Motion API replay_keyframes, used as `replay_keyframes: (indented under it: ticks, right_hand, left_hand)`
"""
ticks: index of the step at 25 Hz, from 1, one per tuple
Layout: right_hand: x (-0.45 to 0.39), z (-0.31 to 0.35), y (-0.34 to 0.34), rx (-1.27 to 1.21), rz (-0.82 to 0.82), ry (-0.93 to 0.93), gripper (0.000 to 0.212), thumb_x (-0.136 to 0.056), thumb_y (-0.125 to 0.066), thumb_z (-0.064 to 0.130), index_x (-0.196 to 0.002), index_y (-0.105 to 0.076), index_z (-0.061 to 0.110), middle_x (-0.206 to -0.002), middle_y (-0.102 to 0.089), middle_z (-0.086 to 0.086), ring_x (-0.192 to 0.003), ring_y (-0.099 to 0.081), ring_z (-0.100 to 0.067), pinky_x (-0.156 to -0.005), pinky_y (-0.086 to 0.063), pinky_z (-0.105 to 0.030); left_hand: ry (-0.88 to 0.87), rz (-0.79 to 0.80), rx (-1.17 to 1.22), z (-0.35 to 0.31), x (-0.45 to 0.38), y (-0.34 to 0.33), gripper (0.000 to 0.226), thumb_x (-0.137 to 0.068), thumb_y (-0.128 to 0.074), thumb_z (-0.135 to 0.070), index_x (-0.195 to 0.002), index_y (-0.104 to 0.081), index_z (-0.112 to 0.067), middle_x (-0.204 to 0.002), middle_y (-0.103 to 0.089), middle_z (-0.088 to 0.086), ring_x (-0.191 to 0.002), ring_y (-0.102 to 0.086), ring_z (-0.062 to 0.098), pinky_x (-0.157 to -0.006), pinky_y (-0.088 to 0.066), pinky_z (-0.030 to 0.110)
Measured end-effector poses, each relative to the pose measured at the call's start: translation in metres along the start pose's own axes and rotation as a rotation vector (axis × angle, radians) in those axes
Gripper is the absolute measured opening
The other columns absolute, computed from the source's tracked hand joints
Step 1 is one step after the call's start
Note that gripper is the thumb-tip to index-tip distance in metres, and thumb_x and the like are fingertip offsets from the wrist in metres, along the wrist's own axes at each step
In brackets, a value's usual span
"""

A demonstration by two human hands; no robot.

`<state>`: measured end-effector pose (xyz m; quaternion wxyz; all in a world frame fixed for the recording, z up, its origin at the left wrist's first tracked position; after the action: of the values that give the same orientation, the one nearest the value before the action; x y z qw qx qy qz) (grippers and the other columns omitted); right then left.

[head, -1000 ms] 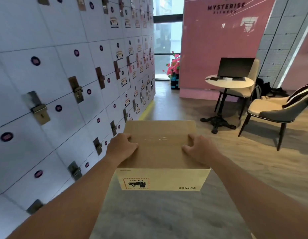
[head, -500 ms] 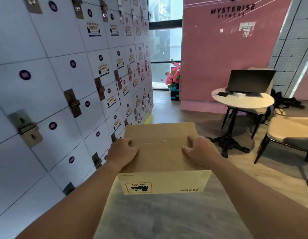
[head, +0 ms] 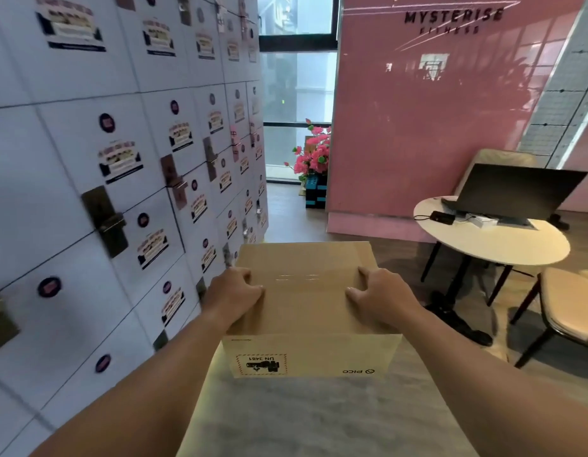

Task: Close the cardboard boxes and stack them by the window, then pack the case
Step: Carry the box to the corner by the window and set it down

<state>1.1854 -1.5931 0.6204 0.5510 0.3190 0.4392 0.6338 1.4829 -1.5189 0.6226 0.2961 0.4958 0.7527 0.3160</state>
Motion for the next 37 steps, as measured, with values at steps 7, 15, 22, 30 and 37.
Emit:
replay_keyframes:
  ticks: [7, 15, 22, 30, 37]
  right_hand:
    - [-0.236, -0.026, -0.024, -0.036, 0.013, -0.035, 0.052, -0.086, -0.06, 0.055, -0.125, -0.061, 0.021, -0.115, -0.066, -0.008, -0.099, -0.061, -0.027, -0.079, -0.047, -0.035]
    - [-0.535, -0.05, -0.035, -0.05, 0.073, -0.008, 0.059, -0.089, -0.058, 0.058, -0.134, -0.054, 0.02, -0.122, -0.055, -0.011, -0.097, -0.057, -0.025, -0.085, -0.048, -0.037]
    - [-0.78, -0.047, -0.074, -0.033, 0.09, 0.034, 0.061, -0.089, -0.057, 0.06, -0.135, -0.054, 0.02, -0.122, -0.06, -0.01, -0.102, -0.059, -0.025, -0.08, -0.045, -0.035]
    - [-1.075, -0.034, -0.103, -0.002, 0.115, -0.027, 0.064, -0.088, -0.056, 0.052, -0.146, -0.046, 0.026, -0.126, -0.058, -0.012, -0.114, -0.056, -0.031, -0.091, -0.045, -0.037]
    - [-1.311, -0.044, -0.131, -0.007, 0.132, -0.001, 0.069, -0.089, -0.056, 0.051, -0.151, -0.041, 0.024, -0.133, -0.056, -0.012, -0.121, -0.054, -0.031, -0.095, -0.044, -0.037]
  left_hand:
    - [-0.019, 0.039, -0.021, -0.016, -0.248, -0.071, 0.02, -0.084, -0.07, -0.038, -0.103, -0.065, -0.031, -0.074, -0.047, -0.024, -0.068, -0.046, -0.005, -0.054, -0.03, 0.018]
    - [0.023, 0.051, -0.059, -0.051, -0.529, -0.132, 0.012, -0.084, -0.066, -0.036, -0.093, -0.061, -0.03, -0.088, -0.067, -0.006, -0.076, -0.059, 0.008, -0.06, -0.043, 0.024]
    - [0.048, 0.018, -0.081, -0.036, -0.769, -0.176, 0.025, -0.081, -0.067, -0.039, -0.101, -0.069, -0.025, -0.088, -0.066, -0.01, -0.078, -0.059, 0.01, -0.062, -0.04, 0.025]
    - [0.024, 0.045, -0.078, -0.024, -1.064, -0.216, 0.016, -0.08, -0.067, -0.038, -0.088, -0.066, -0.024, -0.084, -0.067, -0.007, -0.076, -0.06, 0.011, -0.062, -0.046, 0.027]
    - [0.074, 0.064, -0.128, -0.023, -1.294, -0.271, 0.018, -0.077, -0.068, -0.037, -0.08, -0.052, -0.028, -0.082, -0.06, -0.009, -0.08, -0.059, 0.018, -0.074, -0.052, 0.03]
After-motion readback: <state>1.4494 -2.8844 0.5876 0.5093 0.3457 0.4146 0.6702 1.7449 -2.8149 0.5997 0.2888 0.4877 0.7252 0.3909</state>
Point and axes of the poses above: each hand's wrist, its own x-axis away from the middle knuckle, its own y-axis out of the back of the hand, z = x × y, the point moved 7 cm from there along -x, towards the middle knuckle
